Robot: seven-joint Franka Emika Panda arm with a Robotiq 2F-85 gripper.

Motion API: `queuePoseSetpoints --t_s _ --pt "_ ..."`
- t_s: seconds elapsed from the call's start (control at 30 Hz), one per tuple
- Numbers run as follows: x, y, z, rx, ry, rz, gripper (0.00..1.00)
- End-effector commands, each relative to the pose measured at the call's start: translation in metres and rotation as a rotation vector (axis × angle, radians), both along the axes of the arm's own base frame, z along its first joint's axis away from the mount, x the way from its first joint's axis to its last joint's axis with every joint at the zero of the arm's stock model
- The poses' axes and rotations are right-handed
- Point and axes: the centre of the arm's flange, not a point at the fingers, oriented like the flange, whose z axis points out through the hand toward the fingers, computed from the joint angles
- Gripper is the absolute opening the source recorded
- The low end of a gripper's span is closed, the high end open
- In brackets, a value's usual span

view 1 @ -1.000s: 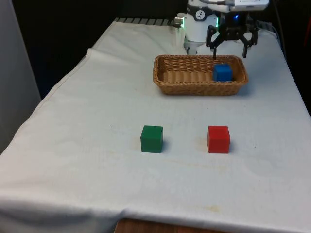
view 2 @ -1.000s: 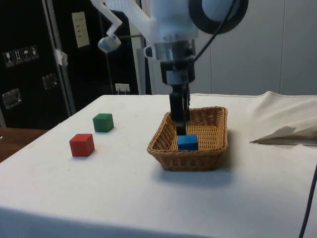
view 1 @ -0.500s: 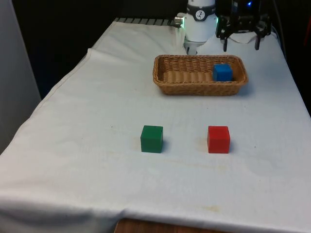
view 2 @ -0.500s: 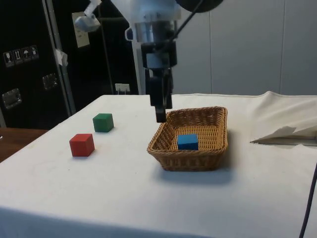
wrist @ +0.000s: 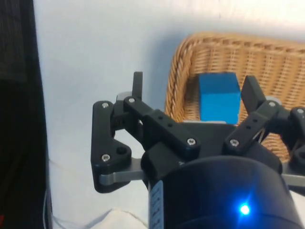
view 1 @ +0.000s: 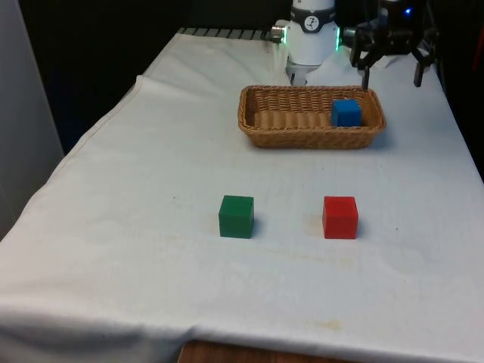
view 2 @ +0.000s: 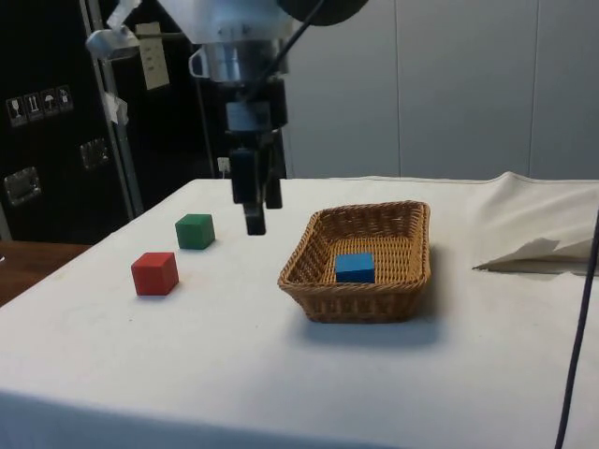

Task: Pick up exactly two blocks and place them into the basket.

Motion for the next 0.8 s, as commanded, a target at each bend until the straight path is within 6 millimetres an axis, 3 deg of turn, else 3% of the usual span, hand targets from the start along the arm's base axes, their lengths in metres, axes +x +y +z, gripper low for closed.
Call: queuePoseSetpoints --t_s 0.0,0.47,0.77 --pt "0.007 0.001 0.0 -0.003 0.006 -0.003 1.0" --pt "0.057 0.011 -0.013 0.0 -0.011 -0.007 1.0" --pt "0.079 -0.004 -0.026 -0.008 -0.011 -0.018 1.0"
